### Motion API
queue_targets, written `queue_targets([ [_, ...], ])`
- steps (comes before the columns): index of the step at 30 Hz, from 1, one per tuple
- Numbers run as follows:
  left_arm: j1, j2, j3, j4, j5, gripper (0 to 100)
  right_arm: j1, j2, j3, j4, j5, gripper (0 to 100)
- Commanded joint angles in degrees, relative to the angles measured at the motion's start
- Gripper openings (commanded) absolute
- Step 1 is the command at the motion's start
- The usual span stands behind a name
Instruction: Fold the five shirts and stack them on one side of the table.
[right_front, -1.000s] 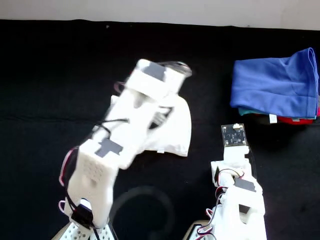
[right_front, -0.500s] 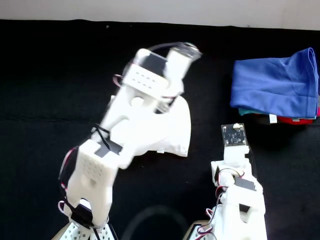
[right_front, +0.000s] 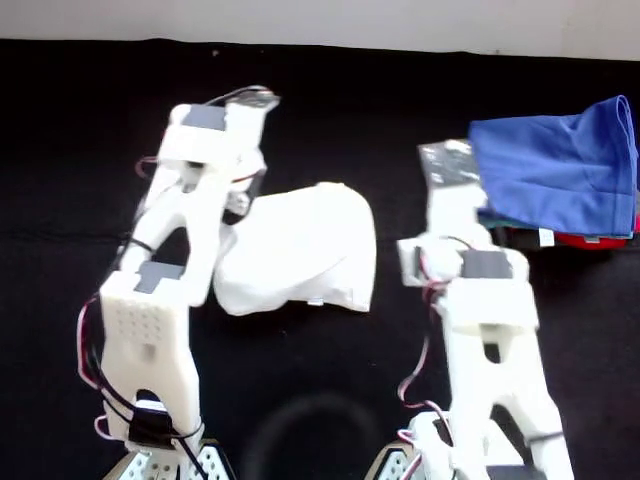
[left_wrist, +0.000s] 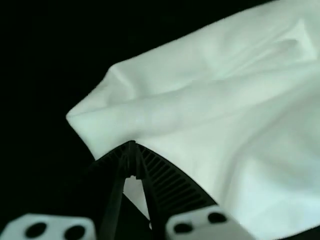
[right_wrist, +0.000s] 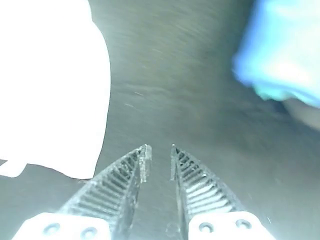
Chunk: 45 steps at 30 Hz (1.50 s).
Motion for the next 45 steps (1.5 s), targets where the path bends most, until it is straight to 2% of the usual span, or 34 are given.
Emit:
queue_targets([
  [1, -4.79, -3.65, 3.30, -7.30, -0.44, 1, -5.14, 5.14, -5.93, -1.45, -0.44, 7.7],
  [6, -6.81, -3.65, 4.09, -9.32, -0.18, 1, -9.19, 13.49, -7.52, -8.66, -0.44, 7.7],
  [10, -6.73, -3.65, 4.09, -9.32, -0.18, 1, -12.53, 18.07, -13.93, -9.10, -1.14, 7.7],
  [13, -6.73, -3.65, 4.09, -9.32, -0.09, 1, -13.67, 20.62, -18.51, -9.10, -6.24, 7.7],
  [19, -6.73, -3.65, 4.09, -9.32, -0.09, 1, -15.08, 27.56, -24.40, -6.37, -10.46, 7.7],
  [26, -6.64, -4.00, 4.09, -9.32, -0.09, 1, -15.52, 35.47, -32.31, -4.53, -19.69, 7.7],
  [35, -6.64, -4.09, 3.91, -9.32, 0.00, 1, -20.35, 38.29, -33.10, 6.46, -19.78, 7.7],
  [41, -6.64, -4.09, 3.82, -9.32, 0.00, 1, -18.86, 38.37, -32.57, 8.22, -19.60, 7.7],
  [45, -6.64, -4.09, 4.00, -9.32, 0.00, 1, -16.22, 38.37, -33.10, 7.60, -14.59, 7.7],
])
